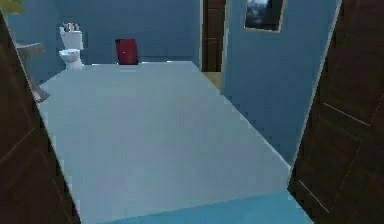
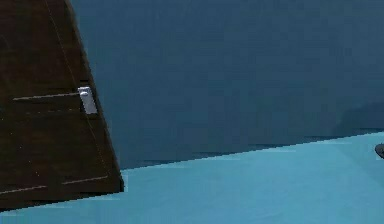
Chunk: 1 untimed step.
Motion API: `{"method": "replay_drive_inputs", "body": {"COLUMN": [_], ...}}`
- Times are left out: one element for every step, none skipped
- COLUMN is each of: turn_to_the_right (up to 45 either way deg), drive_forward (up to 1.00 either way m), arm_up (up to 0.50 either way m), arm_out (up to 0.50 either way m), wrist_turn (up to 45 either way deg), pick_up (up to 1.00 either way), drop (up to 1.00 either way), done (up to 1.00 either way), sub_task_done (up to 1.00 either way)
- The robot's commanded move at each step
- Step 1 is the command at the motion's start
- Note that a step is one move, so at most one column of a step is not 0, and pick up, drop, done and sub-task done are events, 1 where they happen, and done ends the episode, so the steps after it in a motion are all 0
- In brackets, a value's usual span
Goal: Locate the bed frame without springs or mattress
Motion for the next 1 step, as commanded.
{"method": "replay_drive_inputs", "body": {"turn_to_the_right": [0.0], "drive_forward": [1.00], "arm_up": [0.00], "arm_out": [0.00], "wrist_turn": [0.0], "pick_up": [0.00], "drop": [0.00], "done": [0.00], "sub_task_done": [0.00]}}
